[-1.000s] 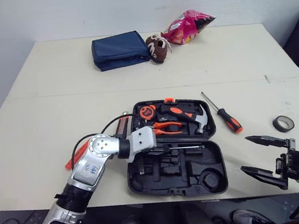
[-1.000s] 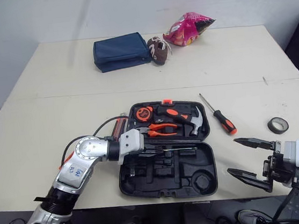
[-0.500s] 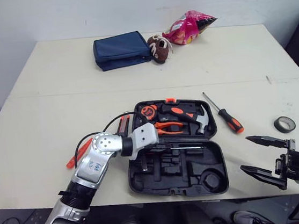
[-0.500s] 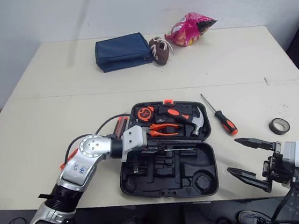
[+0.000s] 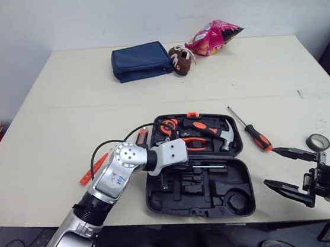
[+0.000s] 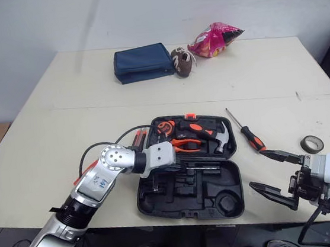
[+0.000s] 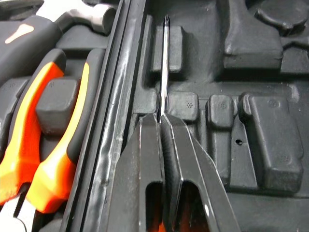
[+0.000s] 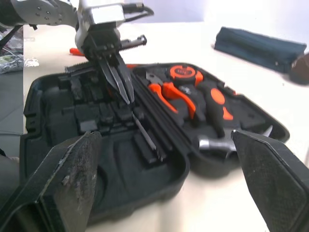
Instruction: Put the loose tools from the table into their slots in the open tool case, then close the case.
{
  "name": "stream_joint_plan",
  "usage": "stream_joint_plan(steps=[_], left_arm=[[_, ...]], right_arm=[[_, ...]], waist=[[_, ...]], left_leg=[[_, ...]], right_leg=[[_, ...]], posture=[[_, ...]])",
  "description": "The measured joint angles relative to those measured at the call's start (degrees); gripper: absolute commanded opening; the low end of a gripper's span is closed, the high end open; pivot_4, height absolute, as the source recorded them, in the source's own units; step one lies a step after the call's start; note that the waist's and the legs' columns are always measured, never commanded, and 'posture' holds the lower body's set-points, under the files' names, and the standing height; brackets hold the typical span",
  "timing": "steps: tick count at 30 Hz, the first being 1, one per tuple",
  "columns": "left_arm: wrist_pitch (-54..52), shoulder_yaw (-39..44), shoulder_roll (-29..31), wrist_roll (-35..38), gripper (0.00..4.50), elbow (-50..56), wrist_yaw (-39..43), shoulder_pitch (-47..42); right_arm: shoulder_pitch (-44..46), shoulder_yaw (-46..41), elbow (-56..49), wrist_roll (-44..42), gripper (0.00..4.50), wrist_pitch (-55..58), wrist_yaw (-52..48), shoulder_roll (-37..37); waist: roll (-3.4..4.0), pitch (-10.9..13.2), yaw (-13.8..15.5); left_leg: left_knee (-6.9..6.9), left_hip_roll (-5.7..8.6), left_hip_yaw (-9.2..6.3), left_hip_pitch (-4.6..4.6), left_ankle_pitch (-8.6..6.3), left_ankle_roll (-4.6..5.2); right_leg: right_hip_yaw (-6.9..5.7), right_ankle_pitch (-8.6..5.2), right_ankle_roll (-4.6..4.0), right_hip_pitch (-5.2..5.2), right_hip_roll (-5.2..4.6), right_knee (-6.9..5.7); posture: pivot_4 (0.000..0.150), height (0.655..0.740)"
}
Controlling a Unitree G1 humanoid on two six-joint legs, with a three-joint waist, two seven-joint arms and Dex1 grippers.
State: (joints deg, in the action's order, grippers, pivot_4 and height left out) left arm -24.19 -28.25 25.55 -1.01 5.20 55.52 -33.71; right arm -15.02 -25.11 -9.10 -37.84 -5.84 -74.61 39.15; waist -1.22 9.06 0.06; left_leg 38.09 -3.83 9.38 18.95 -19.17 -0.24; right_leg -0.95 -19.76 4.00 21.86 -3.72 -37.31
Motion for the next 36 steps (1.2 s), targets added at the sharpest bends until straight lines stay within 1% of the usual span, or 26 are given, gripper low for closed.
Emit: stream_joint_plan(steps=[2,5,8,11,14,15,16,18,19,22,24,25,26,31,36], left_arm=[[-1.5,-0.4,0.0,-0.4,0.08,0.8,-0.1,-0.2],[-3.6,-0.3,-0.4,-0.4,0.08,1.2,-0.2,-0.8],[-0.6,1.7,-1.3,0.7,0.08,0.1,-0.9,-0.2],[7.5,8.7,-1.8,5.9,0.08,-1.5,-0.2,1.8],[12.7,15.6,1.0,10.9,0.08,-1.4,2.7,2.7],[14.2,17.9,3.2,12.5,0.08,-1.6,4.2,3.8],[15.2,20.7,6.3,13.8,0.32,-2.2,5.7,5.5],[15.8,25.7,10.4,16.0,0.80,-4.4,7.2,8.3],[16.0,30.9,13.1,17.7,1.31,-7.0,7.3,10.7],[17.6,39.6,18.3,19.0,2.57,-13.4,6.5,14.4],[19.7,45.6,22.6,19.1,3.52,-20.3,5.6,17.0],[20.6,48.4,24.4,19.0,4.06,-24.0,5.1,17.8],[21.8,50.4,25.5,19.0,4.46,-27.0,4.7,18.1],[29.6,55.8,31.5,18.1,4.46,-45.8,2.4,19.0],[37.2,57.1,32.6,17.1,4.46,-55.3,0.0,18.7]], right_arm=[[-0.2,0.0,-0.1,0.1,4.50,0.4,0.7,0.0],[-0.4,0.0,-0.9,0.2,4.50,1.1,1.9,0.0],[-0.5,-0.1,-2.4,0.1,4.50,2.3,4.0,0.0],[-1.3,-1.9,-3.0,0.0,4.50,3.6,6.2,0.1],[-2.2,-4.9,-2.8,0.0,4.50,3.8,7.1,0.8],[-2.5,-6.3,-2.6,0.0,4.50,3.7,7.3,0.8],[-3.3,-8.3,-1.8,0.1,4.50,3.5,7.4,0.9],[-4.8,-11.2,0.2,0.2,4.50,3.0,7.3,0.9],[-6.6,-14.0,3.0,0.6,4.50,1.8,7.0,0.9],[-9.1,-17.8,7.6,2.0,4.50,-1.4,6.6,0.5],[-10.8,-20.5,11.0,3.1,4.50,-4.3,6.9,-0.1],[-11.4,-21.8,12.7,3.5,4.50,-5.5,7.3,-0.5],[-11.8,-22.8,14.1,3.9,4.50,-6.3,7.7,-0.8],[-13.2,-26.7,20.7,4.8,4.50,-10.2,10.3,-1.3],[-13.7,-27.1,22.9,5.6,4.50,-12.6,12.4,-3.0]], waist=[[0.01,-0.1,0.0],[0.01,-0.1,-0.1],[0.02,0.0,-0.1],[0.02,0.0,-0.2],[0.06,0.1,-0.3],[0.06,0.1,-0.5],[0.07,0.1,-0.5],[0.05,0.1,-0.5],[0.03,0.2,-0.4],[-0.08,0.3,-0.4],[-0.10,0.3,-0.5],[-0.13,0.3,-0.6],[-0.13,0.3,-0.7],[-0.13,0.3,-1.1],[-0.15,0.3,-1.5]], left_leg=[[-0.08,-0.03,-0.03,-0.31,-0.07,0.03],[-0.10,-0.04,-0.03,-0.34,-0.10,0.06],[-0.11,-0.04,-0.03,-0.28,-0.11,0.06],[-0.09,-0.09,-0.07,0.09,-0.09,0.05],[-0.11,-0.09,0.00,0.20,-0.07,0.01],[-0.11,-0.09,0.03,0.21,-0.07,-0.01],[-0.12,-0.09,0.03,0.22,-0.06,-0.03],[-0.14,-0.10,0.03,0.24,-0.05,-0.06],[-0.15,-0.09,0.05,0.28,-0.05,-0.06],[-0.19,-0.09,0.07,0.28,-0.08,-0.03],[-0.29,-0.08,0.11,0.27,-0.19,-0.02],[-0.36,-0.06,0.12,0.26,-0.21,-0.01],[-0.42,-0.01,0.13,0.24,-0.23,0.01],[-0.80,0.14,0.12,0.21,-0.26,0.17],[-0.95,0.14,0.08,0.21,-0.29,0.09]], right_leg=[[-0.04,-0.01,-0.01,-0.38,0.00,0.17],[-0.03,-0.01,-0.01,-0.44,-0.01,0.21],[-0.03,0.00,-0.01,-0.36,-0.05,0.22],[-0.12,0.00,0.00,0.01,-0.05,0.20],[-0.11,0.00,-0.01,0.23,-0.04,0.15],[-0.09,-0.01,-0.02,0.32,-0.03,0.08],[-0.07,-0.03,-0.05,0.37,-0.03,0.03],[-0.07,-0.05,-0.09,0.45,-0.02,-0.03],[-0.06,-0.06,-0.10,0.52,-0.04,-0.06],[-0.06,-0.06,-0.10,0.53,-0.08,-0.03],[-0.07,-0.07,-0.12,0.58,-0.17,0.00],[-0.09,-0.07,-0.13,0.60,-0.23,0.02],[-0.11,-0.07,-0.13,0.60,-0.35,0.02],[-0.24,-0.08,-0.14,0.66,-0.56,0.17],[-0.31,-0.08,-0.14,0.67,-0.61,0.23]], posture=[[0.150,0.7400],[0.150,0.7400],[0.150,0.7400],[0.150,0.7400],[0.150,0.7400],[0.150,0.7400],[0.150,0.7400],[0.150,0.7400],[0.150,0.7400],[0.150,0.7400],[0.150,0.7400],[0.150,0.7400],[0.150,0.7400],[0.150,0.7400],[0.150,0.7400]])
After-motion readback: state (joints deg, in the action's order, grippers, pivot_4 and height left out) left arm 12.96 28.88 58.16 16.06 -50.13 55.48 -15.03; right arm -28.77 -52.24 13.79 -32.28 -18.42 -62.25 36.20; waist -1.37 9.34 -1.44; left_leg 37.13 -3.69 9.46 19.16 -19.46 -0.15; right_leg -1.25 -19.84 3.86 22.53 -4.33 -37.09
